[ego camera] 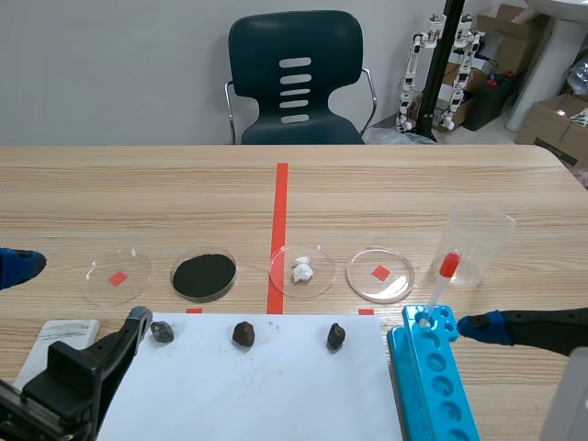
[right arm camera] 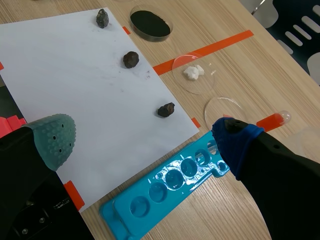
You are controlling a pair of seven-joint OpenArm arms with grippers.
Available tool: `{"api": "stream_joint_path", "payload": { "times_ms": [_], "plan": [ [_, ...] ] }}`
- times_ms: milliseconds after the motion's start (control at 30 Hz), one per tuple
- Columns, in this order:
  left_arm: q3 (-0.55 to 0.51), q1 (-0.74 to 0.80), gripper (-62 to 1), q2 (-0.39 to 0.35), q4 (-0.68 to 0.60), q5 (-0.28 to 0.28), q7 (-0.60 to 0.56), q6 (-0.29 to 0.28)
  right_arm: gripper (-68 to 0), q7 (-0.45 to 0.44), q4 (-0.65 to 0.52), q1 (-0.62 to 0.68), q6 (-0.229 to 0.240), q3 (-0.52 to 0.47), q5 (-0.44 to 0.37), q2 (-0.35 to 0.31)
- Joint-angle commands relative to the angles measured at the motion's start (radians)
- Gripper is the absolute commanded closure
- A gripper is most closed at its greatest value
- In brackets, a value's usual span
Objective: Return to the home posture
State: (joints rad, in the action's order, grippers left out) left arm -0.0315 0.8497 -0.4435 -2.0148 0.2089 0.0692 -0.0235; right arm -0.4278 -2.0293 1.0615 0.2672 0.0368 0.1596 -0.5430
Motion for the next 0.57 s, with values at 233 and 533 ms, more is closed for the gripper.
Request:
{"api": "stream_joint_path", "payload": {
  "times_ms": [233,533],
  "plan": [
    [0.006,-0.003,-62.3,-0.003,-0.010,0.004,-0.027,0.002,-56.9,-0.015,-0.027,0.000,-0.005,-0.003,-0.010,0.000],
    [0.006,-0.003,-62.3,-0.003,-0.010,0.004,-0.027,0.002,-56.9,-0.015,-0.027,0.000,-0.005,-0.003,-0.010,0.000]
  ]
}}
